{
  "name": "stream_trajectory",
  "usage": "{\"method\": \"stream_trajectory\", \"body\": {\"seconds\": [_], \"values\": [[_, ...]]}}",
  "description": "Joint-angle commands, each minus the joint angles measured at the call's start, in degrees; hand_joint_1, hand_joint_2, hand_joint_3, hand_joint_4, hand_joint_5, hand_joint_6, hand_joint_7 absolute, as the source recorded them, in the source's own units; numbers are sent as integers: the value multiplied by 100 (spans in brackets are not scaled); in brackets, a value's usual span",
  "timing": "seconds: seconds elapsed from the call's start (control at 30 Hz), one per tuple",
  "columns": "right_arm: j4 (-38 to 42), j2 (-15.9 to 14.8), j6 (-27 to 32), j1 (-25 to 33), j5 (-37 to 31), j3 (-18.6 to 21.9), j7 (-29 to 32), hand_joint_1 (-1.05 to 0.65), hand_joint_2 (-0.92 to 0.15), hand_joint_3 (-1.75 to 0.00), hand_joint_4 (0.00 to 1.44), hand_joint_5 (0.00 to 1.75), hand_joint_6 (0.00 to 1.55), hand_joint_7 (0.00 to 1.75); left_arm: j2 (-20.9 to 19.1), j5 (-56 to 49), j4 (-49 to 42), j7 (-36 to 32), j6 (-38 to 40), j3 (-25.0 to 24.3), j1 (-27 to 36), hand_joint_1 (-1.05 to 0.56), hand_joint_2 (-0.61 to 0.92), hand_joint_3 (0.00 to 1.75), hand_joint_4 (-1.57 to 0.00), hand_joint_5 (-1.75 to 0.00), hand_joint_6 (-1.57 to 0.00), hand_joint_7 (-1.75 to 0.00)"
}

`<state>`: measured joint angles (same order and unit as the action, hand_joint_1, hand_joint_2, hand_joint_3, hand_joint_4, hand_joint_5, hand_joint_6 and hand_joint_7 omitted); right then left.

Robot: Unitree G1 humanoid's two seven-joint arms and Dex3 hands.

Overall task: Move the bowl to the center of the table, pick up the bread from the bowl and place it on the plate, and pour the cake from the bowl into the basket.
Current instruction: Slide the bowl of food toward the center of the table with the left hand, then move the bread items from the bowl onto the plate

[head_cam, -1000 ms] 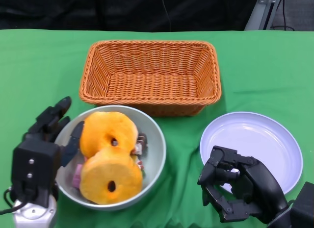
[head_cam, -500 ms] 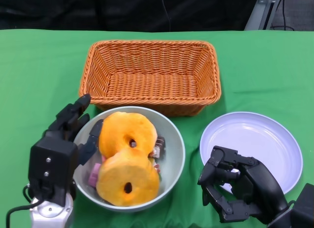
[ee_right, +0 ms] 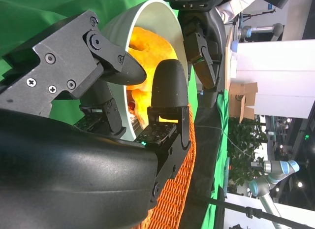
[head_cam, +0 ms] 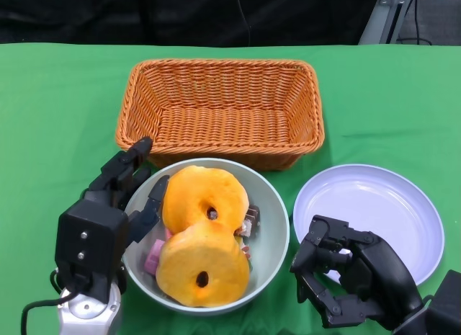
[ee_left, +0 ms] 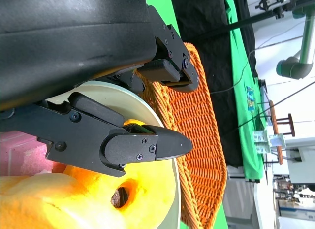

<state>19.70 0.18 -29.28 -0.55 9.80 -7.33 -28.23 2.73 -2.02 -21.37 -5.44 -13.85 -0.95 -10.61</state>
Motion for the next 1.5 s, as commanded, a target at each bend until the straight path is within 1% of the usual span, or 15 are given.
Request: {"method": "stream_trajectory", "body": {"seconds": [0.03,0.37,0.57,0.87,1.07,1.17,1.23,1.27,1.33,1.37,1.4,1.43,1.5], "values": [[-11,-47,-59,54,-19,39,24,-6,-49,-115,71,167,65,136,-34,42,25,138,-94,30,-95,-65,92,46,-49,0,-50,0],[-56,-74,-41,95,-33,30,25,-6,-51,-113,70,168,65,137,-64,115,-78,269,-318,-18,-164,-65,92,46,-50,-1,-49,0],[-53,-63,-73,106,-30,37,38,-5,-50,-113,70,167,65,136,-186,99,-313,279,-564,-89,-266,-65,92,45,-49,0,-49,0],[-54,-40,-11,101,-23,35,82,-6,-49,-115,72,167,65,137,-433,184,-710,300,-939,-375,-502,-66,92,40,-56,-3,-53,-2],[-62,-39,-17,103,-47,24,124,-5,-48,-117,72,167,65,137,-578,389,-740,515,-1021,-528,-488,-68,92,38,-60,-4,-55,-2],[-65,-41,-20,109,-41,25,130,-5,-47,-117,71,166,65,137,-586,582,-767,639,-1153,-648,-497,-67,92,34,-64,-5,-59,-3],[-23,-50,-72,94,-19,45,112,-6,-47,-116,72,166,65,137,-610,817,-901,872,-1331,-764,-551,-64,92,29,-69,-7,-63,-4],[-16,-54,-94,92,-15,61,118,-6,-48,-115,72,166,65,137,-664,971,-1018,1092,-1424,-822,-606,-63,92,26,-72,-7,-65,-4],[-29,-60,-138,104,-36,98,167,-8,-47,-114,73,166,67,137,-821,1240,-1294,1581,-1606,-920,-755,-59,92,17,-84,-11,-75,-6],[-31,-60,-151,107,-42,106,180,-8,-47,-114,74,166,67,137,-860,1309,-1390,1722,-1671,-951,-803,-57,92,15,-87,-11,-78,-6],[-67,-71,-160,123,-7,143,190,-8,-47,-114,74,166,67,137,-964,1523,-1603,2097,-1785,-1051,-933,-57,92,14,-88,-12,-79,-6],[-99,-87,-181,135,23,180,192,-7,-47,-114,74,167,67,138,-1070,1714,-1815,2445,-1891,-1147,-1058,-49,92,12,-97,-14,-85,-7],[-206,-134,-197,162,69,253,190,-6,-47,-115,73,169,66,140,-1215,2053,-2165,3046,-2039,-1331,-1261,-41,92,9,-105,-15,-92,-8]]}}
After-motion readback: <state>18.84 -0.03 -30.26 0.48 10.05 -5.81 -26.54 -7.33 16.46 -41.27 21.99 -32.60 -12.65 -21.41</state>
